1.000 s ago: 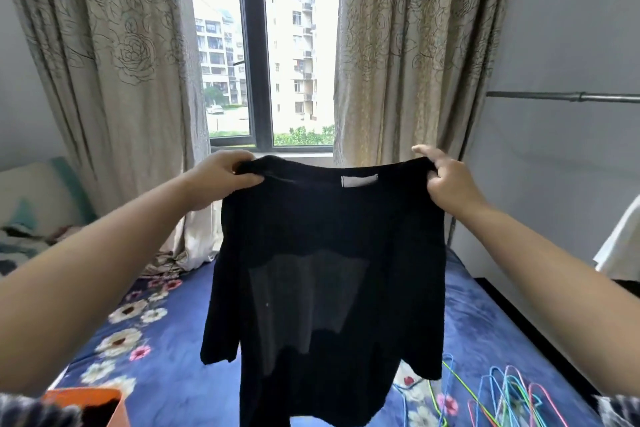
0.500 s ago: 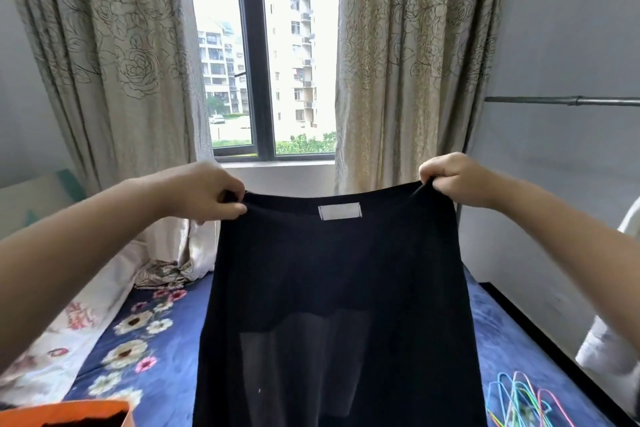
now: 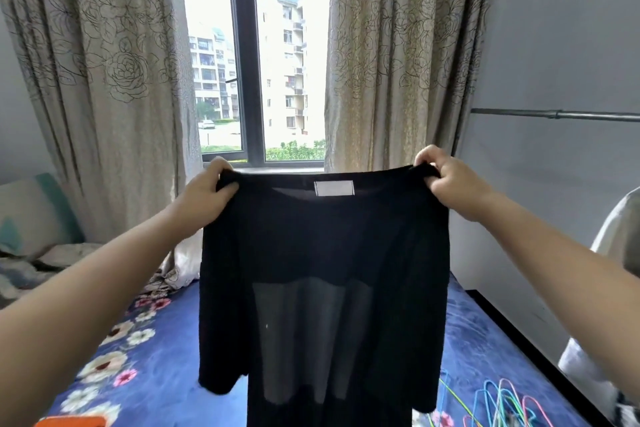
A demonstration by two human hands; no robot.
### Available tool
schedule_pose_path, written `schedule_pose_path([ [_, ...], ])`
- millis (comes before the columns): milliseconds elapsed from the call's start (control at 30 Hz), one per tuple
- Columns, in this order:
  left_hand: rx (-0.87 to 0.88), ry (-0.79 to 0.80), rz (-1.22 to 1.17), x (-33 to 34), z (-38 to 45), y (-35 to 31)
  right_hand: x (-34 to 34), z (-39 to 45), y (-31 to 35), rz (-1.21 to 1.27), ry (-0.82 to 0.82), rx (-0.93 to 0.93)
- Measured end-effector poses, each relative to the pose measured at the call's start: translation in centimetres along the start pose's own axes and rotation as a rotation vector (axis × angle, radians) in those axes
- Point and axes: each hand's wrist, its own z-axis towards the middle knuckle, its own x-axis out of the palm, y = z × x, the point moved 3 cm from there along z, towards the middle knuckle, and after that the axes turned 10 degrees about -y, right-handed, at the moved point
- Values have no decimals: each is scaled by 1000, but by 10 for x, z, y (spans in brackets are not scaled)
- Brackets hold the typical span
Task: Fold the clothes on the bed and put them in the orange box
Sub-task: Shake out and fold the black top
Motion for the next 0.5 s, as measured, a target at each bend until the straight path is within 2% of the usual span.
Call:
schedule_pose_path([
  [67,93,-91,71,4,-11,-2,5,-5,2,13,-61,-29],
  [100,200,-69,194,5,-15,-2,9,-9,3,-56,-50,-83],
  [167,341,85,458,7,-24,5,17,-16,0,-236,8,-176],
  [233,294,358,627,8,-37,22,27,-29,-11,-357,173,-192],
  [333,253,757,848,14,-60,37,35,-55,-19,-451,540,-97],
  [433,96,1002,980,15,-84,44,49,-83,-19,-729,811,-111],
  [500,-27,1138,987,10,-94,37,51,-95,-15,-858,966,-81],
])
